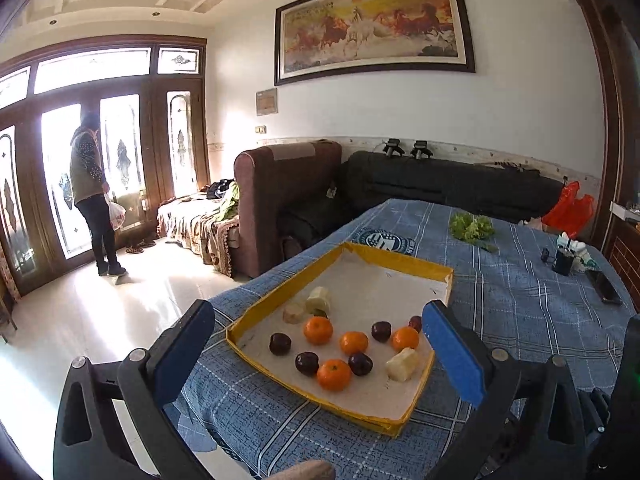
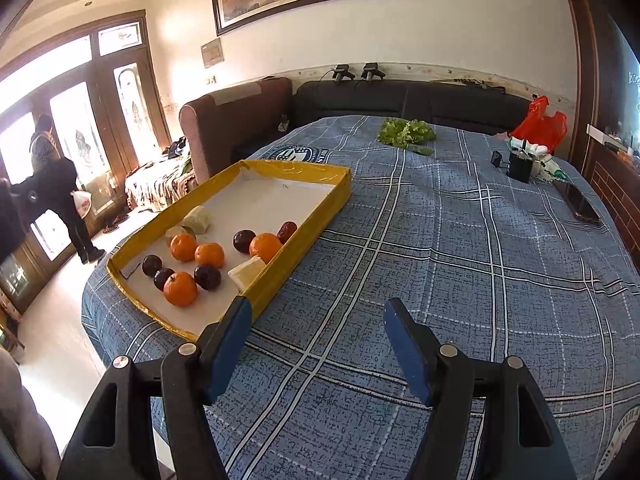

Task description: Organize fruits

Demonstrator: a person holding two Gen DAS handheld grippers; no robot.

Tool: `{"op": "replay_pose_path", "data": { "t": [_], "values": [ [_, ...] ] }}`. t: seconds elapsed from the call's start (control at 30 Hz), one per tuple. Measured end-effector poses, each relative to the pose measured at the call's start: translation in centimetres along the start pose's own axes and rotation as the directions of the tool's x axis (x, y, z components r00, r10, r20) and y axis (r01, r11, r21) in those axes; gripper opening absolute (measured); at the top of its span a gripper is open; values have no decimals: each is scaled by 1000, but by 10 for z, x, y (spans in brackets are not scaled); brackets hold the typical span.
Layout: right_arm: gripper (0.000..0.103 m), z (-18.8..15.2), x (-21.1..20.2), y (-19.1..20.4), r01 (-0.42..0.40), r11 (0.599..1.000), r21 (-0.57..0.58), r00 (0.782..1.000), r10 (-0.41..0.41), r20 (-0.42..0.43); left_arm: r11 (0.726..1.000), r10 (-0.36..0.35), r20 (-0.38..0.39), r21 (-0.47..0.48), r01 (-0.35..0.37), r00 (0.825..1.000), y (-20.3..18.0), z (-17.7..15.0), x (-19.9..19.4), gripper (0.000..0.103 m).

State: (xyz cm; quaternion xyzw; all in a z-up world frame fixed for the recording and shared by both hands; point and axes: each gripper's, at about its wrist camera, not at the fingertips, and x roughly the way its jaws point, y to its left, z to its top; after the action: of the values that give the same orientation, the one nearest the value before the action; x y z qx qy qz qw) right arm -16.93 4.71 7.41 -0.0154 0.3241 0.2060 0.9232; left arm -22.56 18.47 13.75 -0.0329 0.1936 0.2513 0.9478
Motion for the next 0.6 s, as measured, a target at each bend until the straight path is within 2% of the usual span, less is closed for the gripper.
{"op": "replay_pose_path", "data": {
  "t": [0.6],
  "values": [
    [78,-4,9,9,4,1000,-31,1000,-5,-26,999,-50,-122,-4,50,991,-4,-14,26,103]
  ]
}}
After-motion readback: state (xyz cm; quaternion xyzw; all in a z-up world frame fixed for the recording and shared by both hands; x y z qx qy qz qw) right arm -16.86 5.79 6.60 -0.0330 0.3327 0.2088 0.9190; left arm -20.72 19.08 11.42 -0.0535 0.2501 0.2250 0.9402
